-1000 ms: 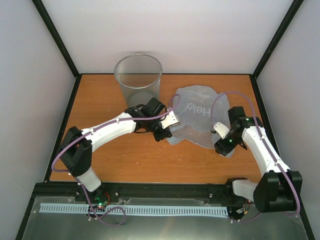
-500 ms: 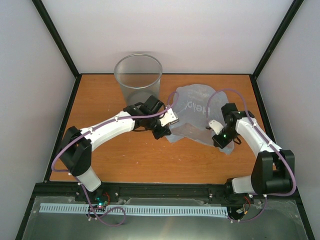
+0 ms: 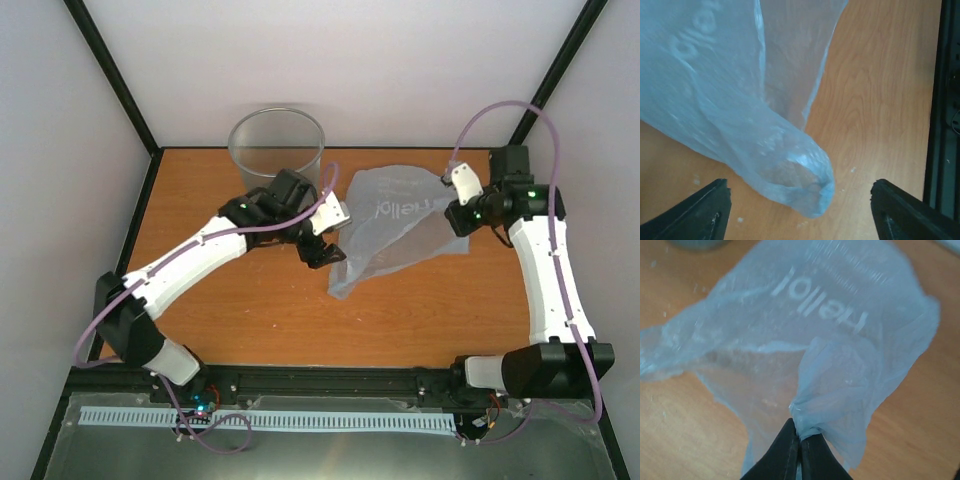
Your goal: Put the trash bags into the trash bin
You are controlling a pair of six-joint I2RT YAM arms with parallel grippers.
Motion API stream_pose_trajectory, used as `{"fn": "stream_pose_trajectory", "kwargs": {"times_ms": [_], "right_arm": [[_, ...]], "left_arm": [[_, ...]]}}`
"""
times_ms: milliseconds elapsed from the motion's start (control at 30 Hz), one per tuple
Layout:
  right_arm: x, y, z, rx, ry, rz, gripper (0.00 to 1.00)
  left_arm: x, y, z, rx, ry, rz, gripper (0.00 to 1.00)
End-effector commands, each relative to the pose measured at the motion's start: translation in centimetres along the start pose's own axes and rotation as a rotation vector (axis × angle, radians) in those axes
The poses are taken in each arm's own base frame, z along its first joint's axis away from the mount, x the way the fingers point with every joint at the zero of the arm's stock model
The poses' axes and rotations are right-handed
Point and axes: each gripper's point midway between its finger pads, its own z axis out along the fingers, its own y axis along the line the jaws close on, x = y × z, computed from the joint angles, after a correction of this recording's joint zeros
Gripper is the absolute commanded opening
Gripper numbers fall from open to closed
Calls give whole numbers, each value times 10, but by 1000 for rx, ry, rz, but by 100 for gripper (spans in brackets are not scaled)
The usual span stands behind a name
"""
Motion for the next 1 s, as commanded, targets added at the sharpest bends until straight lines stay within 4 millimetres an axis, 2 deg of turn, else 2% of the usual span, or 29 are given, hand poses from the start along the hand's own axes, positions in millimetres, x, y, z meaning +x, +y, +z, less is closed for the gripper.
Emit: {"fn": "stream_pose_trajectory", "kwargs": {"times_ms": [0, 133, 333, 400, 500, 633, 667, 800, 900, 967], "right_arm": [[-34, -14, -37, 82, -97, 6, 3], [-70, -31, -73, 185, -196, -23, 3], [-105, -42, -112, 268, -313, -26, 3], [-112, -43, -119, 273, -342, -14, 3], [-121, -44, -126, 276, -373, -6, 3], [-128, -44, -132, 277, -397, -7, 3], [-128, -44, -133, 280, -400, -7, 3], [-128, -43, -134, 274, -407, -2, 3], [-127, -42, -133, 270, -410, -1, 3], [-126, -40, -134, 268, -411, -3, 3]], "left_arm": [[-55, -3, -66, -97, -149, 113, 82], [-88, 11, -109, -248, -223, 170, 85], [-109, 57, -145, -508, -185, 215, 86], [-114, 77, -158, -585, -183, 197, 86], [-120, 115, -189, -721, -226, 129, 86], [-105, 178, -228, -870, -241, -25, 85], [-97, 193, -229, -883, -224, -71, 84], [-72, 246, -258, -931, -230, -258, 82], [-56, 272, -264, -898, -237, -364, 84], [-52, 279, -258, -848, -243, -375, 87]]}}
